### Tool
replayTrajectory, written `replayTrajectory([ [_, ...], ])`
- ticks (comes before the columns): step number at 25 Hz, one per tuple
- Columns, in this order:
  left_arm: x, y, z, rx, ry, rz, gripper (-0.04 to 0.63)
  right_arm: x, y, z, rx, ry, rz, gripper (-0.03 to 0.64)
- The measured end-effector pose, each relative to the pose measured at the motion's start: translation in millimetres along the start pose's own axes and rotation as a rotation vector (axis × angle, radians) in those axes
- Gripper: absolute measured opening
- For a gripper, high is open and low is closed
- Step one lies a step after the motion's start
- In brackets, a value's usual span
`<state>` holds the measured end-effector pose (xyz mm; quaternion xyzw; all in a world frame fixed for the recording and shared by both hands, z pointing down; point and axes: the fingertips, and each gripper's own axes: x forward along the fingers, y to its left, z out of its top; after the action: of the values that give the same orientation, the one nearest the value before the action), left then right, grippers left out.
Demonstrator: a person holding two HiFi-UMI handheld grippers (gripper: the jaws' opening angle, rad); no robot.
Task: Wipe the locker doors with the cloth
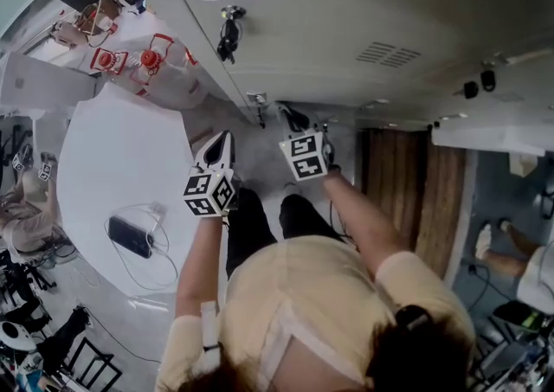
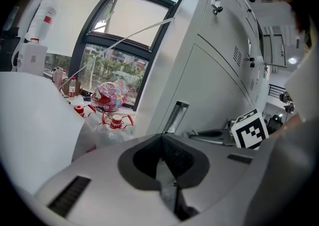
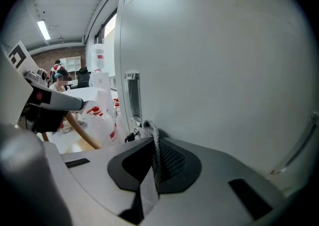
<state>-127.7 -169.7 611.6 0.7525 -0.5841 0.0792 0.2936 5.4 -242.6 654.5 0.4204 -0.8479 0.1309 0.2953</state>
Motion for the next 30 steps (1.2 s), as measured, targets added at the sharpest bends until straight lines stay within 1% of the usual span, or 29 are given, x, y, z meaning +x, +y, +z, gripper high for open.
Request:
replayTrajectory([
  [11,25.2,-35.8,-2.2,0.041,0.037,-0.092,0.002,-24.8,-43.8,-17.5,0.065,0.007,-0.098,0.014],
  [18,37.5,-54.4,-1.1,0.065,0.049,-0.137,0.002,-40.2,-72.1,-29.4,0.093,0.014,-0.164,0.014],
  [30,50.6,-74.6,-7.8,0.088,0.078,-0.177,0.002,-59.3,-110.0,-47.8,0.110,0.036,-0.255,0.014],
])
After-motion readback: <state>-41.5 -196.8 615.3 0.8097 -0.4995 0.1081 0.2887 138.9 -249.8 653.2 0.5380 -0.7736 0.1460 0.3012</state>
